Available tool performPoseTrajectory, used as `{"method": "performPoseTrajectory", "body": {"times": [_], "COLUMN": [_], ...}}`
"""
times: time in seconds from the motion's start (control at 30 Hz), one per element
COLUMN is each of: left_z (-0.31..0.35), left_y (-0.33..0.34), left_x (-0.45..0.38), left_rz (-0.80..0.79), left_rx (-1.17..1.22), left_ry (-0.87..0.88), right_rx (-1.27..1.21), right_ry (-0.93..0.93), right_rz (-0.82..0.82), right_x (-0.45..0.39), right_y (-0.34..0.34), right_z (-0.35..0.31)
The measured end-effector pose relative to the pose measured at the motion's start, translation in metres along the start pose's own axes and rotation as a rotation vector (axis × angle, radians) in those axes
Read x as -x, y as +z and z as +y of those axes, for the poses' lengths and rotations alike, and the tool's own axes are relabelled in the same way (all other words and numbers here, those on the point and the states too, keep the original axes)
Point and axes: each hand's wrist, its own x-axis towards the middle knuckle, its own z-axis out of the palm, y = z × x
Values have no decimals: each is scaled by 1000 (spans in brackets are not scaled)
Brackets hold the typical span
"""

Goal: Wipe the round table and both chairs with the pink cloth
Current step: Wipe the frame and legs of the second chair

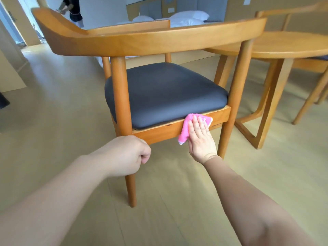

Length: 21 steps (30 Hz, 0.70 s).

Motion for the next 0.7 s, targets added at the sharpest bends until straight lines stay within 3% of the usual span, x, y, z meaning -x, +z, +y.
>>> {"method": "performPoseTrajectory", "body": {"times": [0.2,0.33,0.4,0.57,0.7], "left_z": [2,2,2,0,-7], "left_y": [1,1,2,1,-2], "left_x": [1,3,3,1,8], "left_rz": [16,21,19,34,51], "left_rx": [-5,-9,-11,-2,24], "left_ry": [10,17,25,35,16], "right_rx": [-97,-251,-269,-422,-494], "right_ry": [78,546,666,756,705], "right_rz": [-28,75,132,201,190], "right_x": [2,-2,-9,-18,-16], "right_y": [-10,-10,-11,-4,4], "right_z": [33,52,55,28,1]}}
